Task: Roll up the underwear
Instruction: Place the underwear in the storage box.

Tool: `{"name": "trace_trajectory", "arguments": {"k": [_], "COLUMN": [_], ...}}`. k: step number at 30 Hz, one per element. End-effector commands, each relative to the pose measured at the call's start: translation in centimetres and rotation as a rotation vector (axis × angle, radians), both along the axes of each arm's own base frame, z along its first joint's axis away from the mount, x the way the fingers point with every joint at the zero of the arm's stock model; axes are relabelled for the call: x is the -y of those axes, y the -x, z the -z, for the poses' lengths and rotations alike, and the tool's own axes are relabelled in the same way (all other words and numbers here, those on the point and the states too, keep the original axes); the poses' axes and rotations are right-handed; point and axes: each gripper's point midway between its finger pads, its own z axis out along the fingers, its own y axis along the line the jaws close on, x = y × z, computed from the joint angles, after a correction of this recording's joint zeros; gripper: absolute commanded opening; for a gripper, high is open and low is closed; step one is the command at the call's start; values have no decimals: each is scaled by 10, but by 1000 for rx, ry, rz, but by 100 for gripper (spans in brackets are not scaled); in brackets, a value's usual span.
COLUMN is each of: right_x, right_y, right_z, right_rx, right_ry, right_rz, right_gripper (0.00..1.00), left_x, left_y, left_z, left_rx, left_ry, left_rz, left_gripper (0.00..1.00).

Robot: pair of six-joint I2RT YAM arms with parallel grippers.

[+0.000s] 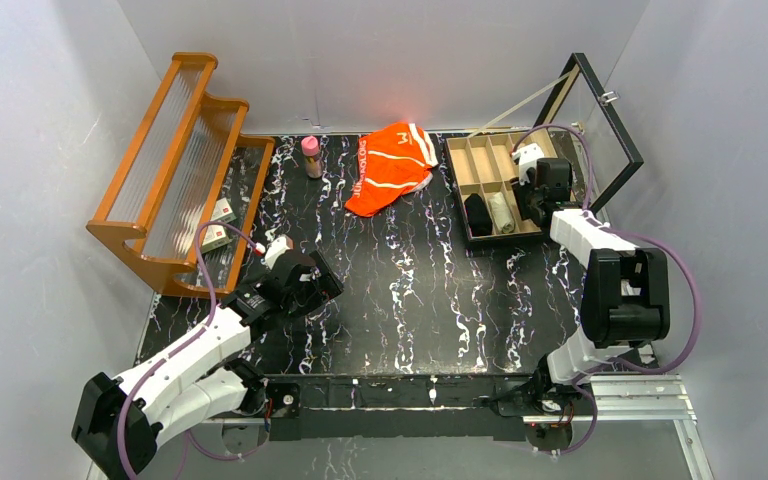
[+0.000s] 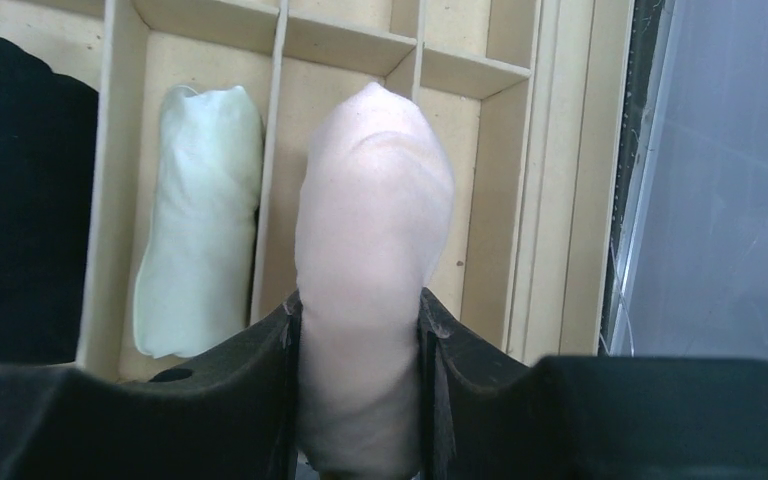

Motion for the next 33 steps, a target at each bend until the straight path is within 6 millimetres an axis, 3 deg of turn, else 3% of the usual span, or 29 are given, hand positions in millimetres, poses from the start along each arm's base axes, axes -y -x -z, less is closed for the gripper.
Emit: {"name": "trace_trajectory", "arguments": {"k": [1,15,29,33], "right_x": [2,3,4,3], "right_y": [-18,-18,-18,-21], "right_z": [-17,21,36,29], "right_rx": [93,-4,-47,-34], "right_ry": [28,6,-7,-12], "right_rz": [-38,-36,-13,-16], "right_gripper": [2,18,40,54], "left_x": [0,0,2,3], "left_y": [-5,-4,-3,-3], "left_z": [-9,0,4,5], "left_rx": [20,-4,-19,-21], "left_ry": [0,-14,-11,-12], "left_rz": [-6,-4,2,4], "left_gripper": [94,94,94,94]}}
